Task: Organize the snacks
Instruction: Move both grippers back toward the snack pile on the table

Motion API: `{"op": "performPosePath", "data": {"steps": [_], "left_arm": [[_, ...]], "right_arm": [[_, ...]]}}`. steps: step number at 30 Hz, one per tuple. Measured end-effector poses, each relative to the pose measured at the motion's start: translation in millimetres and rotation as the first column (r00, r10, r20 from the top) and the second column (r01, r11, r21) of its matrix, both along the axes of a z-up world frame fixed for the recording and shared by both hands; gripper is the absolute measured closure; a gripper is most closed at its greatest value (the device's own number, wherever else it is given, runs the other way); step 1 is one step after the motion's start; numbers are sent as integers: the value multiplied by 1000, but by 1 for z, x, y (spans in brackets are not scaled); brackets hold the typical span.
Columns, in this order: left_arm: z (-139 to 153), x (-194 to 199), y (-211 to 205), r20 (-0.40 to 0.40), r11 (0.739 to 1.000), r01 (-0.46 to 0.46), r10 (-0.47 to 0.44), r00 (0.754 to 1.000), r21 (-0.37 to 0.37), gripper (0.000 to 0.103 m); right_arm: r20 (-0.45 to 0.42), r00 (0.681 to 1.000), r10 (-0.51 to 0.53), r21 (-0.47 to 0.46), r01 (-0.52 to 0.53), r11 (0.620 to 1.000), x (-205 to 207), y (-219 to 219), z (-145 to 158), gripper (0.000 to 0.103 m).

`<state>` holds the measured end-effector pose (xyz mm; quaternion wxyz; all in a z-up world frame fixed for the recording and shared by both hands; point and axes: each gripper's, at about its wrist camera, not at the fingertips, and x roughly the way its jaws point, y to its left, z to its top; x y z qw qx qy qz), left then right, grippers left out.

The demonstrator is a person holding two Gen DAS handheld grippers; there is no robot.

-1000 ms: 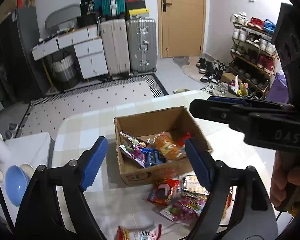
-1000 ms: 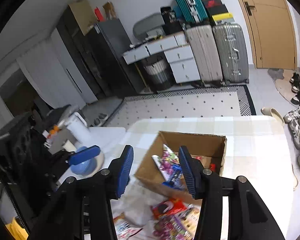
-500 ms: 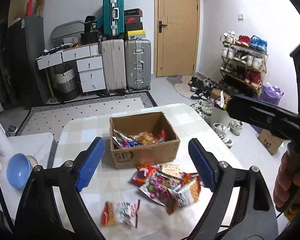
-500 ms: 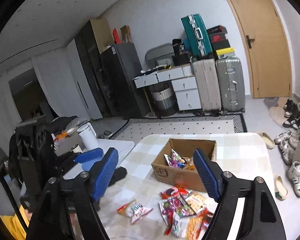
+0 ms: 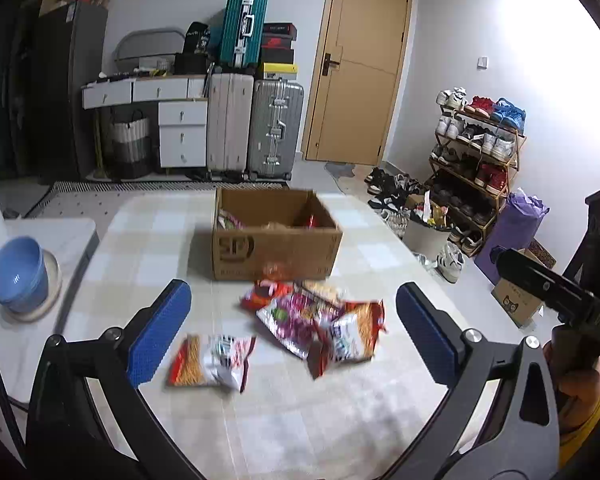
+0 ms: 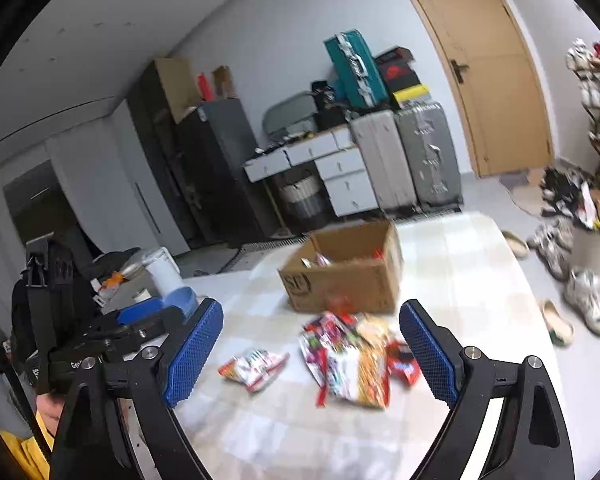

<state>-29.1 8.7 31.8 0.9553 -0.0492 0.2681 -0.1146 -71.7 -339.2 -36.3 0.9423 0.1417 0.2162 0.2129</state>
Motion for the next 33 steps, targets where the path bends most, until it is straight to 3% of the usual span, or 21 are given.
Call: {"op": "performPosePath", "data": {"steps": [3,6,10,17,22,27,33], "left_arm": [[-29,-7,15,31,994,-102,103,994,-43,1],[-52,-14,26,17,991,-107,108,994,-74,1],[-82,-14,22,-11,993,-114,114,993,30,1],[-113,27,44,-134,987,-160,158,978,-1,1],[-121,48,50,-159,983,-182,183,970,23,1],[-140,74,63,-241,977,-213,209,948,10,1],[-164,106,68,-315,980,-197,187,930,1,1]], "right_arm": [[-20,1000,-18,-23,18,1000,-6,-3,-21,12],[-42,999,-17,-48,15,999,-7,0,-37,12],[-82,997,-6,-59,1,998,-1,8,-58,12],[-125,992,29,-74,-38,997,17,32,-76,12],[-143,989,39,-78,-51,996,25,38,-83,12],[-188,981,50,-92,-69,993,41,47,-98,12],[-187,980,68,-105,-88,991,52,59,-108,12]]}}
